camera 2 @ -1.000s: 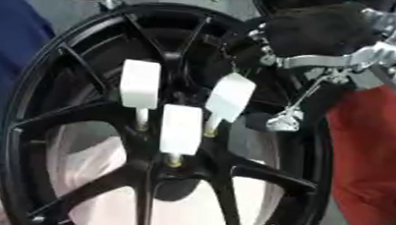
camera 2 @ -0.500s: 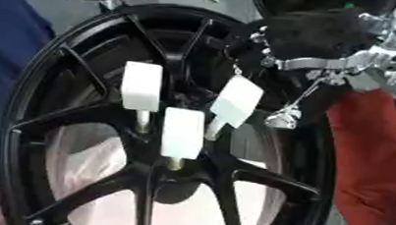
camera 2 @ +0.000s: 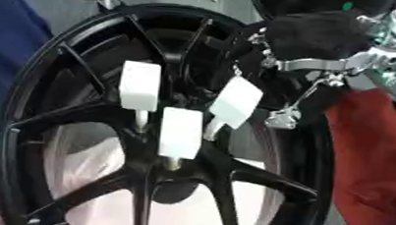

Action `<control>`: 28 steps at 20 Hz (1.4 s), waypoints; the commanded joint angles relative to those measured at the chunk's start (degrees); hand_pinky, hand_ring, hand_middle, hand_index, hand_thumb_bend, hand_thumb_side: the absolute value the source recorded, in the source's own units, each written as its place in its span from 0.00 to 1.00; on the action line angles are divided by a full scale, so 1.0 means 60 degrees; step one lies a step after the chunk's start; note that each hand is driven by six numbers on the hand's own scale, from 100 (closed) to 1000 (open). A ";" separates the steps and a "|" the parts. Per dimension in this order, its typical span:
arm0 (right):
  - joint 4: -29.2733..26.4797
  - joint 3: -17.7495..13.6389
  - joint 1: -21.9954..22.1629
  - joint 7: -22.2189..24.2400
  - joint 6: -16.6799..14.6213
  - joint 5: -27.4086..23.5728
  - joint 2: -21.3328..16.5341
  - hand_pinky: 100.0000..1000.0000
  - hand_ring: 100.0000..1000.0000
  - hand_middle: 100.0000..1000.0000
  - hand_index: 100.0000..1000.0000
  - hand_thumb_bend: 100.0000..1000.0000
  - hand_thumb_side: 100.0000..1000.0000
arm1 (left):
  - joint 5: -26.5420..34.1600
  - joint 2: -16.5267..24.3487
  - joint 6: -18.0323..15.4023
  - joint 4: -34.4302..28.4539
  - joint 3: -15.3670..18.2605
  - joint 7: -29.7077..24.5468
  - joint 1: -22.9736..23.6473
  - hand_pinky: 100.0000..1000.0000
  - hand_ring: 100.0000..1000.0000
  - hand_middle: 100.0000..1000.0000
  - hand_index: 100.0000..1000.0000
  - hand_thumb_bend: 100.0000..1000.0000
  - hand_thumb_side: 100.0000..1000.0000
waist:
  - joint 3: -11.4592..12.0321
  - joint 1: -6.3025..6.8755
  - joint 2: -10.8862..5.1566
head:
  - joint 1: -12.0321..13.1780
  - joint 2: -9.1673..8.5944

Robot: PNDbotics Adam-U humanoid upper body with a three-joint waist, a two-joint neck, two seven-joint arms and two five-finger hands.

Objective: Pull the pin out of the wheel hub.

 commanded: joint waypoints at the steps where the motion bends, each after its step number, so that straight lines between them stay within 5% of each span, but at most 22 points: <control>1: 0.0020 -0.0065 -0.0079 0.0177 -0.0095 -0.0323 -0.0203 0.85 0.78 0.53 0.56 0.00 0.13 | 0.0036 0.0122 -0.0017 -0.0197 0.0029 -0.0021 -0.0013 0.59 0.63 0.51 0.73 0.45 0.39 | -0.0011 0.0081 -0.0220 | -0.0017 -0.0075; 6: 0.0037 -0.0027 -0.0165 0.0295 0.0091 -0.0908 -0.0167 0.83 0.75 0.45 0.44 0.00 0.13 | 0.0050 0.0118 -0.0004 -0.0197 0.0031 -0.0029 -0.0001 0.59 0.63 0.51 0.73 0.45 0.39 | -0.0027 0.0061 -0.0265 | -0.0027 -0.0038; 21: 0.0216 -0.0238 -0.0603 0.1276 0.0534 -0.2570 -0.0259 0.80 0.69 0.35 0.31 0.00 0.11 | 0.0057 0.0164 0.0058 -0.0197 0.0031 -0.0104 0.0001 0.59 0.63 0.52 0.73 0.44 0.40 | 0.0030 -0.0139 -0.0475 | -0.0093 -0.0118; 28: 0.0739 -0.1104 -0.0507 0.1144 0.1117 -0.4640 -0.0493 0.78 0.66 0.33 0.29 0.00 0.11 | 0.0042 0.0162 0.0086 -0.0197 0.0051 -0.0087 0.0068 0.59 0.63 0.52 0.73 0.43 0.40 | -0.0131 -0.0054 -0.0536 | -0.0003 0.0019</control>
